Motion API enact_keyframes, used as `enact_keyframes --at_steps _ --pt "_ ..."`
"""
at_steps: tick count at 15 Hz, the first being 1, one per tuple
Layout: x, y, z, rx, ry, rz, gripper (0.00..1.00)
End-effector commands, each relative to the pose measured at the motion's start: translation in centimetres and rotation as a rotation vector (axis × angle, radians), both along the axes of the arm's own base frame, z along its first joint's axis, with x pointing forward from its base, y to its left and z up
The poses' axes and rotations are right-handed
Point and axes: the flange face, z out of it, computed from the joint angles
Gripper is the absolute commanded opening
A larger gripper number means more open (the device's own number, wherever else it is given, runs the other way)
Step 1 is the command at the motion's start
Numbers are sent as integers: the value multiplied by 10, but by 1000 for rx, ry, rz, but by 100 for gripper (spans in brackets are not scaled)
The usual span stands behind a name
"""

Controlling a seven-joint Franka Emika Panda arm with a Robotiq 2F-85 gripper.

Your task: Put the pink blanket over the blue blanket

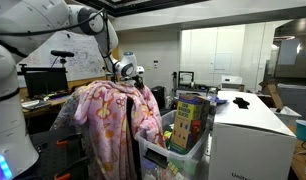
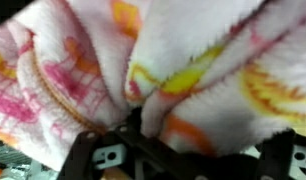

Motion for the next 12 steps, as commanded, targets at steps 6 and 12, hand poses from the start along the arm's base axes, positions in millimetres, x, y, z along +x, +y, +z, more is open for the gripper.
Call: enact_keyframes --at_steps 6,12 --pt "6 -34 36 -65 25 -4 100" --pt "-10 -57 56 -327 192 66 100"
